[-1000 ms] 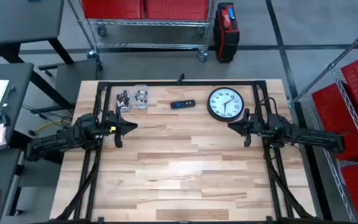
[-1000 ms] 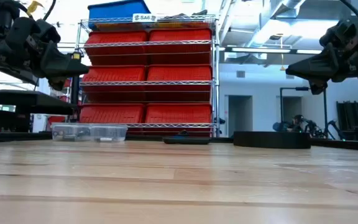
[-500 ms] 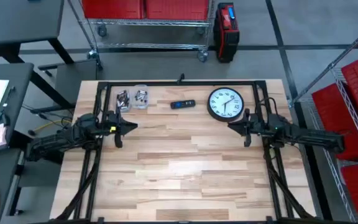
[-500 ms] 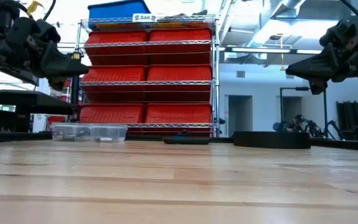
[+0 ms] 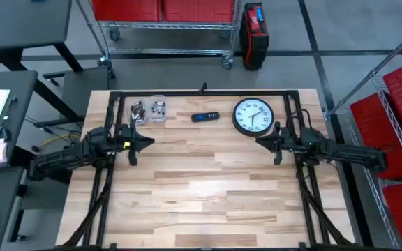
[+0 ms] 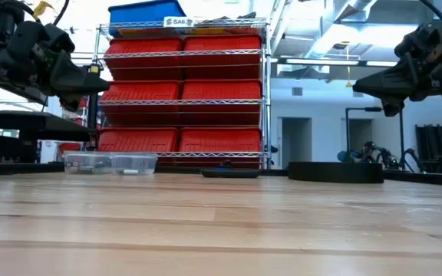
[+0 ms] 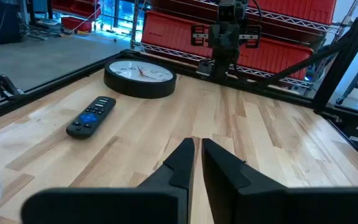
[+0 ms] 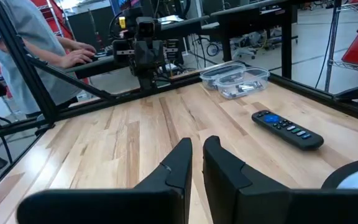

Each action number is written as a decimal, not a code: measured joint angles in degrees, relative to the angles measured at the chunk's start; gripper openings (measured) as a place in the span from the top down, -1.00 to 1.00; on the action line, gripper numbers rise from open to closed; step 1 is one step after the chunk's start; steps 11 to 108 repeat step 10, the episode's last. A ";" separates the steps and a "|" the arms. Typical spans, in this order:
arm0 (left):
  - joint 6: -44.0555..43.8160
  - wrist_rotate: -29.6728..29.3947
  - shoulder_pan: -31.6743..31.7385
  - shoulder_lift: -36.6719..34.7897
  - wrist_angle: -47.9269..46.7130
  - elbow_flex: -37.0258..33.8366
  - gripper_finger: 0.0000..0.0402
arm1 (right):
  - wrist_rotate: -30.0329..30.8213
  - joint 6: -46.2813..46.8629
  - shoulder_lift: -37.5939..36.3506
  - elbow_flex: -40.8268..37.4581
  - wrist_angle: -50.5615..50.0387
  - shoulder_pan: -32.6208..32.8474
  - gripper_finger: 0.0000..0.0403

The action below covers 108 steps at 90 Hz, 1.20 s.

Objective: Insert battery
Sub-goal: Return to Home Position

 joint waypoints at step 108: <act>0.02 0.00 0.00 0.02 -0.02 0.00 0.95 | 0.00 0.00 0.00 0.00 -0.02 -0.01 0.88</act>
